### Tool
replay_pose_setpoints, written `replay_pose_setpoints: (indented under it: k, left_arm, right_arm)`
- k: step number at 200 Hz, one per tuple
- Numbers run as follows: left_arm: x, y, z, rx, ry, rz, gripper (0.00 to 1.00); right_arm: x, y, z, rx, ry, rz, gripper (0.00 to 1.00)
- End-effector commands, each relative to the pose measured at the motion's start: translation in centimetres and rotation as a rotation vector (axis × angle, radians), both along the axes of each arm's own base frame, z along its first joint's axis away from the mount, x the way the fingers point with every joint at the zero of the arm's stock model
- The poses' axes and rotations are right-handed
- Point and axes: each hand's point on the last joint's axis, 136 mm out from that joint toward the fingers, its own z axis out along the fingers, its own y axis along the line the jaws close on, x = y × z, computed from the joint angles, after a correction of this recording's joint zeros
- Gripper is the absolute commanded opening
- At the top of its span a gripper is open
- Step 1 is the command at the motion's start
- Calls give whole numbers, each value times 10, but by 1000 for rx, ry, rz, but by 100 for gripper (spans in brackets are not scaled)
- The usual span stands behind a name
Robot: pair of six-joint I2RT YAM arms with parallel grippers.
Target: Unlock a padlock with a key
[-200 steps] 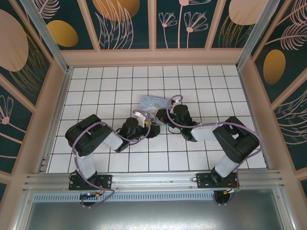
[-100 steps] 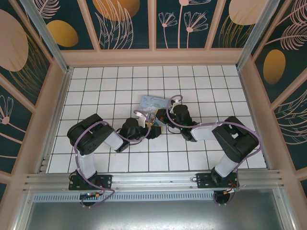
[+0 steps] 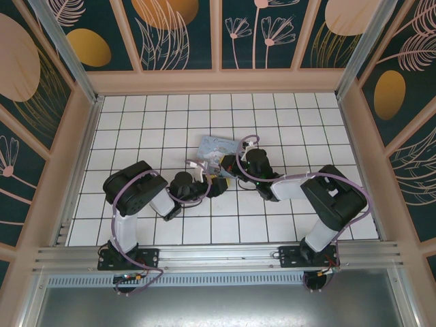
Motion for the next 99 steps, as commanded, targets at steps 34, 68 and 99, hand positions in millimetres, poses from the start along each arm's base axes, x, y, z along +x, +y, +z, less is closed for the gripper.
replay_pose_setpoints:
  k: [34,68,99]
  left_arm:
    - [-2,3,-11,-10,50,17,68]
    - [1,6,-21,18,71,47,62]
    - [2,7,-25,31,85,56,52]
  right_arm:
    - [-9,2,-20,-27,58,19,0]
    - [-10,2,-20,-27,58,19,0]
    - [-10,2,-21,-28,58,20,0]
